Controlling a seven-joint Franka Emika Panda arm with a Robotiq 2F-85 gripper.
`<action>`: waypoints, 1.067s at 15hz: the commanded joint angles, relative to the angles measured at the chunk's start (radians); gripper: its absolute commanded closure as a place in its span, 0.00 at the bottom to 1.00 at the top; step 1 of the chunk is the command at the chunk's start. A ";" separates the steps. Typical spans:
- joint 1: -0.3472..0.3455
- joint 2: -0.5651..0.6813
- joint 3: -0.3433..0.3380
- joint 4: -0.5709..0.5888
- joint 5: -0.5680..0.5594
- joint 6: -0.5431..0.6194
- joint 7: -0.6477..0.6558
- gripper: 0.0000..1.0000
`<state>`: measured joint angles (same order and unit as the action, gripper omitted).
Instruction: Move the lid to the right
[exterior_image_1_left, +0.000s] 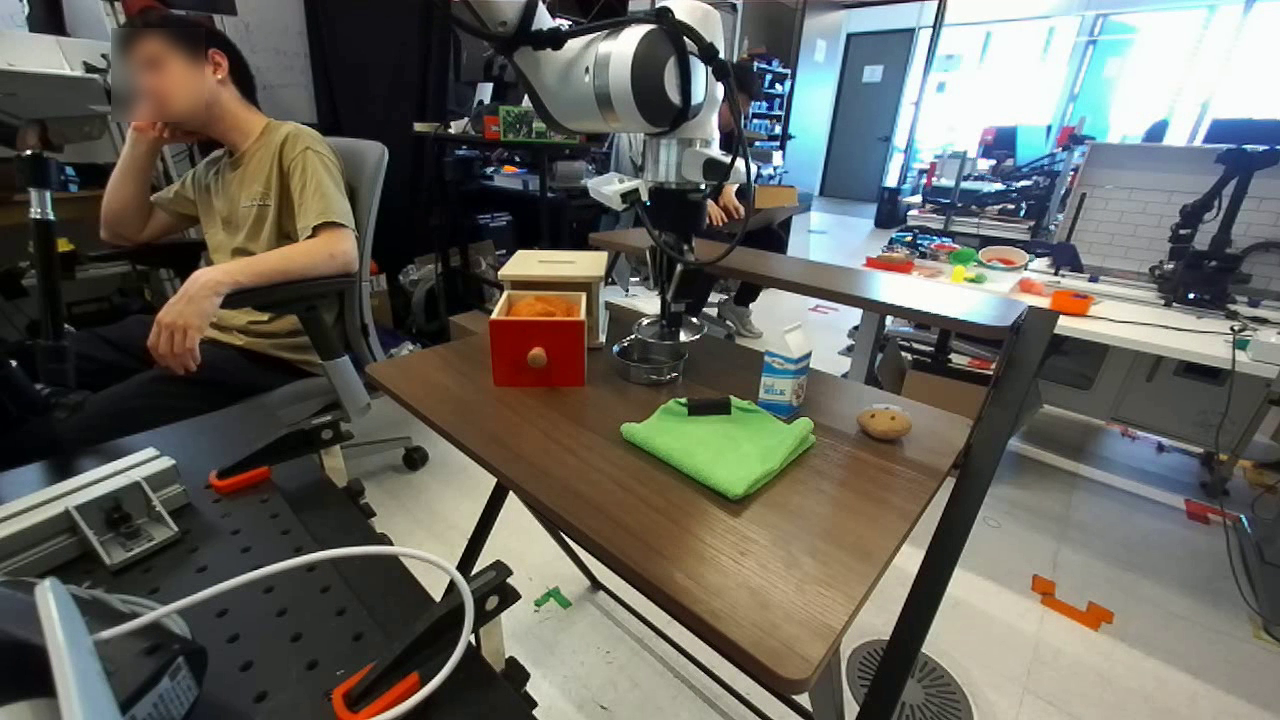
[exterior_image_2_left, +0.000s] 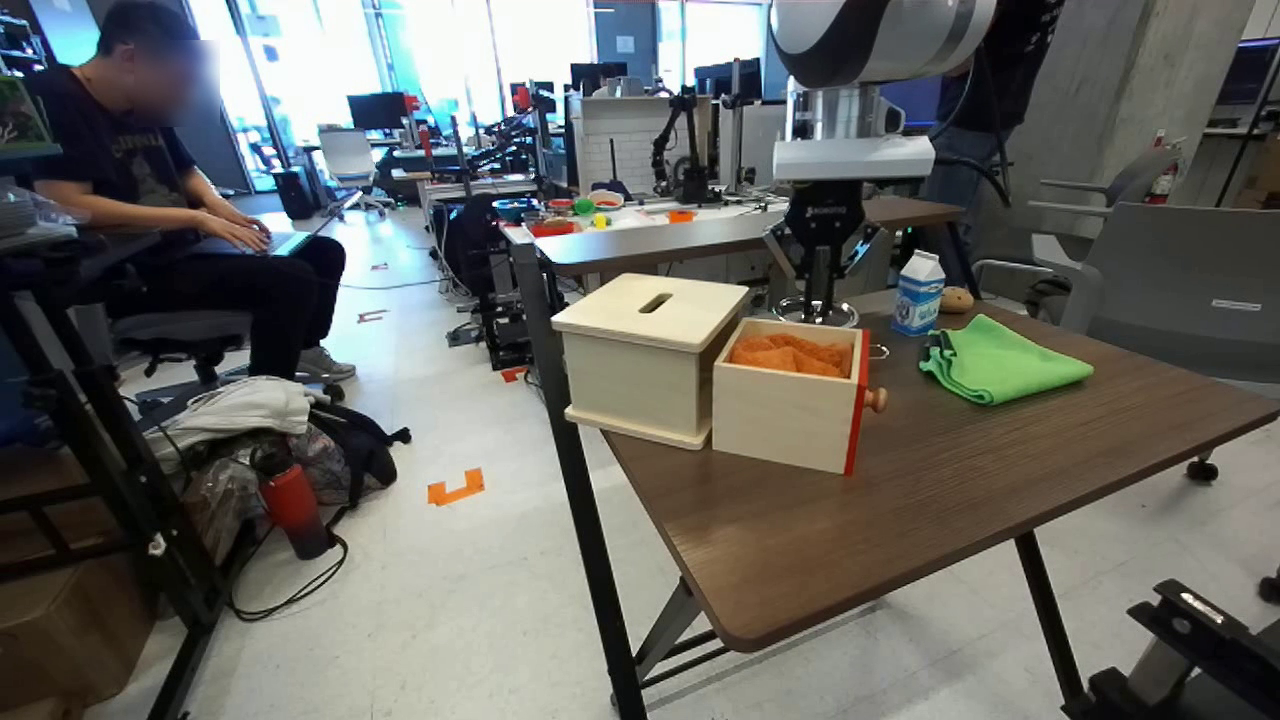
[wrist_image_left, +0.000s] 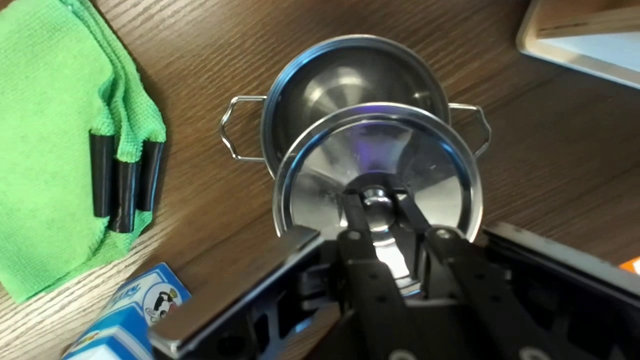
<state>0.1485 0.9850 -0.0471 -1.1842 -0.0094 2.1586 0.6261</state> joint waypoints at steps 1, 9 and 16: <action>0.001 -0.124 -0.011 -0.177 0.012 0.078 -0.032 0.95; -0.003 -0.360 -0.035 -0.560 -0.001 0.246 -0.090 0.95; -0.008 -0.538 -0.046 -0.864 -0.012 0.269 -0.137 0.95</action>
<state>0.1356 0.5442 -0.0895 -1.8995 -0.0108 2.3901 0.5099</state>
